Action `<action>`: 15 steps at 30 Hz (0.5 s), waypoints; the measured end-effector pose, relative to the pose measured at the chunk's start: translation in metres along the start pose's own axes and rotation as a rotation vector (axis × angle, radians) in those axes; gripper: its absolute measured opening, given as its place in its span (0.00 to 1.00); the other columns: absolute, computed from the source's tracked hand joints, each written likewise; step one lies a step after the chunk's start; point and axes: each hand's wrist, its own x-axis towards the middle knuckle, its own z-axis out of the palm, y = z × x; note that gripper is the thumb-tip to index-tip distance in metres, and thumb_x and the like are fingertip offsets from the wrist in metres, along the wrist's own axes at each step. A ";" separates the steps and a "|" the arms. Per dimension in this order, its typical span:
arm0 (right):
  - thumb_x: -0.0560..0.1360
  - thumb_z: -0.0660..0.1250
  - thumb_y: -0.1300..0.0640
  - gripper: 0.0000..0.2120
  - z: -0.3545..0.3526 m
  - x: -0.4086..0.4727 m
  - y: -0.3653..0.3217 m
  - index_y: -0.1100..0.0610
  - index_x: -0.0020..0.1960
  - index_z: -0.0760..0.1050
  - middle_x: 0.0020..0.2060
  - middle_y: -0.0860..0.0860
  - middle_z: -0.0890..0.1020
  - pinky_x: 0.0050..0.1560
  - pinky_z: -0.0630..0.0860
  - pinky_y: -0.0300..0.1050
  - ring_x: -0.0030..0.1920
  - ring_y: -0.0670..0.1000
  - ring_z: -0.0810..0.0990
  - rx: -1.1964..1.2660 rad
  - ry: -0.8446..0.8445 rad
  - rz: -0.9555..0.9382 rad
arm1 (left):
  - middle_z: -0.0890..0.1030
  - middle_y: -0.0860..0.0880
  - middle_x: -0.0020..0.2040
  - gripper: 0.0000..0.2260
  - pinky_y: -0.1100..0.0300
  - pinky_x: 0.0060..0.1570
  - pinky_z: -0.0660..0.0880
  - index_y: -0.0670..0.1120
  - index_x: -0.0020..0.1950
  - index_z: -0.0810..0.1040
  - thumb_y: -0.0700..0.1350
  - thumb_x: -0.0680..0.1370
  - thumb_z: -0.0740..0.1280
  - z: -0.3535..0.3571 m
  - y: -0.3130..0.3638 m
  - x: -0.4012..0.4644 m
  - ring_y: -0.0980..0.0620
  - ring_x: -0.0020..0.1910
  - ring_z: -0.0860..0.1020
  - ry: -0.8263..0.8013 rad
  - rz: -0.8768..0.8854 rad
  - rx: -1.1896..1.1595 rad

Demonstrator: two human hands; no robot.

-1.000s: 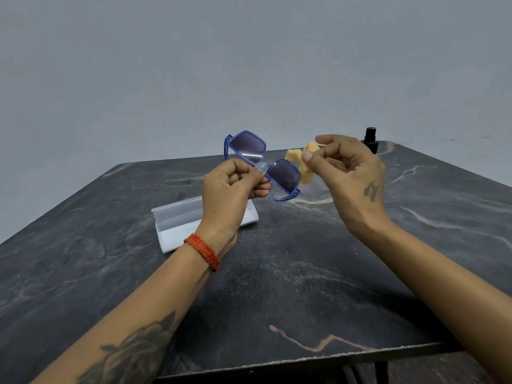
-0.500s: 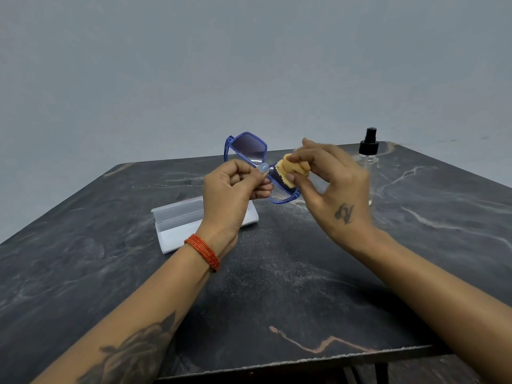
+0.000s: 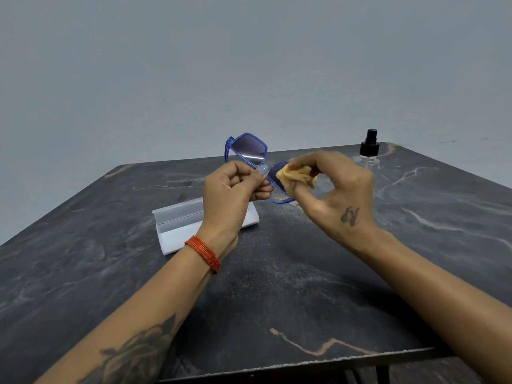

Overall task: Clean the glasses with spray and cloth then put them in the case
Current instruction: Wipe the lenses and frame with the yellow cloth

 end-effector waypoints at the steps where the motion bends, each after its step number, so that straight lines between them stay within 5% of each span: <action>1: 0.70 0.71 0.62 0.04 0.000 0.001 0.001 0.60 0.44 0.80 0.38 0.50 0.82 0.39 0.76 0.47 0.39 0.50 0.79 -0.016 0.029 0.007 | 0.80 0.49 0.27 0.07 0.64 0.34 0.78 0.40 0.36 0.75 0.33 0.73 0.67 0.000 0.000 0.000 0.53 0.29 0.80 0.000 0.002 0.000; 15: 0.70 0.71 0.65 0.07 0.007 -0.005 0.001 0.58 0.48 0.81 0.44 0.47 0.83 0.46 0.76 0.44 0.46 0.48 0.79 -0.006 -0.135 -0.027 | 0.80 0.50 0.28 0.07 0.63 0.34 0.78 0.41 0.36 0.76 0.36 0.73 0.68 0.000 -0.002 -0.001 0.53 0.29 0.80 -0.018 0.034 0.047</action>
